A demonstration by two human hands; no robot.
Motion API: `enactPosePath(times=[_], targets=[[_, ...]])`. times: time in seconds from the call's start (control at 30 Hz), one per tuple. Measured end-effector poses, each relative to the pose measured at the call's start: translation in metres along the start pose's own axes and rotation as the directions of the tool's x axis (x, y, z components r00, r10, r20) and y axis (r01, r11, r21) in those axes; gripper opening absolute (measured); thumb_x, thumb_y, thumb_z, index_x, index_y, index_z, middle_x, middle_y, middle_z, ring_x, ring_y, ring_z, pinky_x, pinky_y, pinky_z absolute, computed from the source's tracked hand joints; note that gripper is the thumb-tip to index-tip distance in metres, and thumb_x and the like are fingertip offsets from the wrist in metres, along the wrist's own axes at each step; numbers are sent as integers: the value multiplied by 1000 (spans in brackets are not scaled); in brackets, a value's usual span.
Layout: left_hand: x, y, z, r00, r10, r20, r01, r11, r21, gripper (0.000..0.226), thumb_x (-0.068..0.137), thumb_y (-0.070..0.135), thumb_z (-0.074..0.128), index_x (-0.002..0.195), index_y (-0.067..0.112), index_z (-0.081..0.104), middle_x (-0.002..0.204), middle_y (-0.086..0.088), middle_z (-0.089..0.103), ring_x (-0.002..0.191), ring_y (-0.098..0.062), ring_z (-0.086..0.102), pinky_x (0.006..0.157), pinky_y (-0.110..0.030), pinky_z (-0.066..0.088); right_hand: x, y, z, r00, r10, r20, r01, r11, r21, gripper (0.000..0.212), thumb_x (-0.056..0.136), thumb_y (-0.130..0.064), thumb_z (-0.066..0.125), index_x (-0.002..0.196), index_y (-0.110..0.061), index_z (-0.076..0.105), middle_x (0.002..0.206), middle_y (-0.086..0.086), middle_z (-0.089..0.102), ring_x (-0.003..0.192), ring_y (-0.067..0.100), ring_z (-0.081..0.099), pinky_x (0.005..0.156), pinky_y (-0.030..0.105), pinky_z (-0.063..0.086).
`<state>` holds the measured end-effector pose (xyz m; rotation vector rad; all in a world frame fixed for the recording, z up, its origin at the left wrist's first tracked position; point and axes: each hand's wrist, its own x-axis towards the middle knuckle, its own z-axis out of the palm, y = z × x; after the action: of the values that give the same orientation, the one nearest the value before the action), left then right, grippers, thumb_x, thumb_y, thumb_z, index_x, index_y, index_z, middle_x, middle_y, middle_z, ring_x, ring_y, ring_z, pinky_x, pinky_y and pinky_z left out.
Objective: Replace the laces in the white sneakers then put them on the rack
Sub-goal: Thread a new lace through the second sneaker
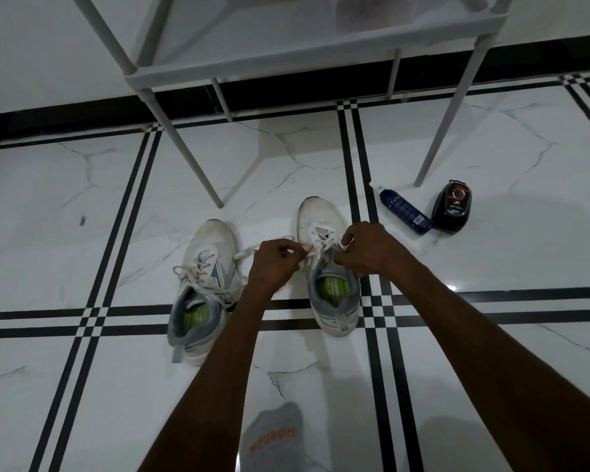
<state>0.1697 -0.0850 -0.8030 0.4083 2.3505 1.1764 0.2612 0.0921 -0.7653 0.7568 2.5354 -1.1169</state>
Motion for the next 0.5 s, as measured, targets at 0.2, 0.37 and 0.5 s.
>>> enactPosePath(times=[0.2,0.37,0.5], targets=[[-1,-7,-1,1000,-12,-19,10,994,-107,29,73,38,89,90,15,80,74,7,71,59,0,53,61,-10,41,-2,2,0,1000,2,15,-3,995,96,37,85,-27,74,98,8,72,85,23,74,73,31,74,74,47,62],[-5,-15,5,999,8,-45,-16,983,-183,23,80,24,86,86,5,74,85,-11,75,76,-27,67,76,-38,54,0,0,-1,1000,10,28,-11,1000,22,36,85,-32,73,93,3,75,84,18,76,70,27,74,75,43,62],[-6,-16,9,999,-48,-24,40,965,-261,17,90,14,74,89,0,64,90,-16,72,88,-37,72,85,-42,56,3,0,-1,999,21,48,-19,999,-35,36,85,-31,71,93,4,75,86,18,76,75,29,74,78,44,60]])
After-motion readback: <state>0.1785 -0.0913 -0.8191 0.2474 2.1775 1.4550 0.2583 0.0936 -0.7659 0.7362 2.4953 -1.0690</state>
